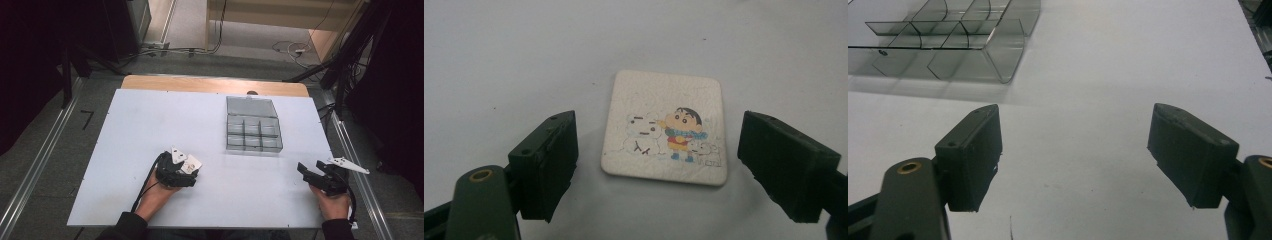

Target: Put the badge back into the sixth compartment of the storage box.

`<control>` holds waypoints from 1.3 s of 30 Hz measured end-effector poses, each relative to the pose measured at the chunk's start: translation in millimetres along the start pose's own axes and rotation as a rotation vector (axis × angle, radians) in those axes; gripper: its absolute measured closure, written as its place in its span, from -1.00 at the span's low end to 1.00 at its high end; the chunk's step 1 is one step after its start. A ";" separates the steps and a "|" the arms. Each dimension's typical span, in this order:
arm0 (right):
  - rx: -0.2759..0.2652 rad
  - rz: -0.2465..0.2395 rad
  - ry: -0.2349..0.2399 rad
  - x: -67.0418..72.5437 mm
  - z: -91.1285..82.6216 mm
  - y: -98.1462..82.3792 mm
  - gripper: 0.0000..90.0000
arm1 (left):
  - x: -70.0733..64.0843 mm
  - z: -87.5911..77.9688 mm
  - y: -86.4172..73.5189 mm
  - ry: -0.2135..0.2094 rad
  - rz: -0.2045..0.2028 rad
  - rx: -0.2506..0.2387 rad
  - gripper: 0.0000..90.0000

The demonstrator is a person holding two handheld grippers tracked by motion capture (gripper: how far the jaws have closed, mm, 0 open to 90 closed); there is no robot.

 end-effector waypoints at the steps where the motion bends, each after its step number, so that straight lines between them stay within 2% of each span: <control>1: 0.000 0.000 0.000 0.0 0.0 0.0 -0.55 | -0.4 0.5 0.3 0.001 0.006 0.006 -0.61; 7: 0.001 0.001 0.000 -0.5 0.0 0.0 -0.55 | -2.5 3.3 2.0 -0.010 0.033 0.045 -0.58; 11: 0.000 -0.001 0.000 -0.6 0.0 0.1 -0.55 | -2.3 3.7 2.8 -0.018 0.033 0.056 -0.55; 21: 0.001 0.001 0.001 -0.2 0.0 0.1 -0.55 | -1.4 4.3 6.1 -0.037 0.037 0.130 -0.52; 26: 0.004 0.000 -0.001 0.2 0.2 -0.1 -0.55 | -0.4 3.1 6.8 -0.044 0.040 0.147 -0.40; 29: 0.003 -0.004 0.001 0.7 0.4 -0.1 -0.55 | -0.1 2.0 6.9 -0.043 0.043 0.146 -0.26; 35: 0.003 -0.002 0.000 1.2 0.0 0.0 -0.55 | -0.7 1.5 7.2 -0.035 0.047 0.143 -0.25; 39: 0.002 0.004 0.005 1.1 -0.7 0.4 -0.55 | -2.0 1.2 9.2 -0.042 0.033 0.116 -0.25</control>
Point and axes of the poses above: each handheld gripper's, and its own axes: z roughly forward along the jaws, y roughly out of its top, x roughly to its left, the point moved 7 cm from there along z, roughly forward along the jaws, and after that the axes turned 8 degrees about z, right-handed, at the moved point
